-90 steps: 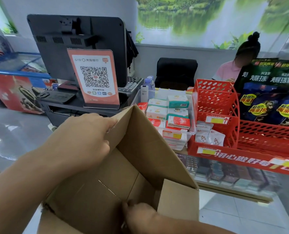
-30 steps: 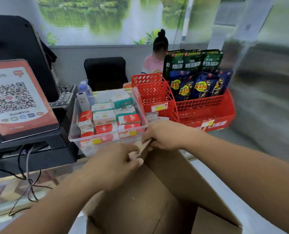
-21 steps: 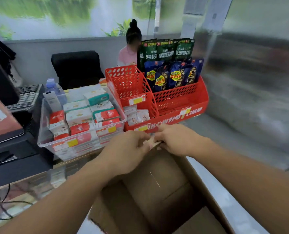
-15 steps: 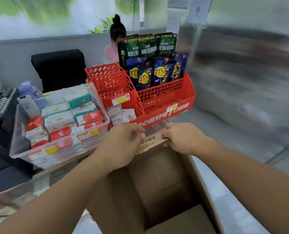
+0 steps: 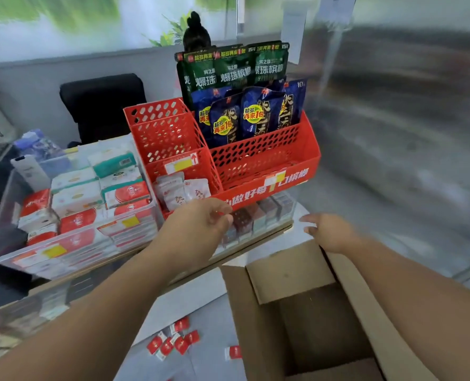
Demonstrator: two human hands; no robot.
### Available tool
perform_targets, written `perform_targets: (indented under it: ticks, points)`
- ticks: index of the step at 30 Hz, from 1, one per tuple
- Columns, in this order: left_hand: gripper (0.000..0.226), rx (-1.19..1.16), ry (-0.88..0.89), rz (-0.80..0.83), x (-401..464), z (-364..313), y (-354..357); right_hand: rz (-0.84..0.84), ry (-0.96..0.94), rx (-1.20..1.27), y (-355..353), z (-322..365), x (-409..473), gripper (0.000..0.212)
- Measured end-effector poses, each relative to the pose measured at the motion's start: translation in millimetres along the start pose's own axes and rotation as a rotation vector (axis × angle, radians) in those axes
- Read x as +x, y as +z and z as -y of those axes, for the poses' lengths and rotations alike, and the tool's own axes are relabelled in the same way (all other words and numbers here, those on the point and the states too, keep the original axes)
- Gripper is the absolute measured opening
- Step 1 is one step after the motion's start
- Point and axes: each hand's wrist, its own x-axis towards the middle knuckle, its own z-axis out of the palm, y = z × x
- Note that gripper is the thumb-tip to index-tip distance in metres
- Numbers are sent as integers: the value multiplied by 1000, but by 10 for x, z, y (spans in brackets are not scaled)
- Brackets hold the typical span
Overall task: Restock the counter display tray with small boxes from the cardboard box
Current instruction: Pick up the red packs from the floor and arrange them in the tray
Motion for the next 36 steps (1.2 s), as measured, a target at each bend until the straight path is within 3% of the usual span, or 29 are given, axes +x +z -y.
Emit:
perform_targets:
  ticks: [10,20,31,36]
  points:
    - [24,11,-78,15,174,-4,87,-303,-385,82,-319,1077,199,23]
    - [20,11,-101,105,140,-35,346,-190,-384,62,-72,1037,171,21]
    - [23,39,-123,115,-28,-7,403,-246,-407,101,-64,1184,-2,19]
    - [25,81,-133,202,-3,57,647,-210,-339,63,117,1071,-109,24]
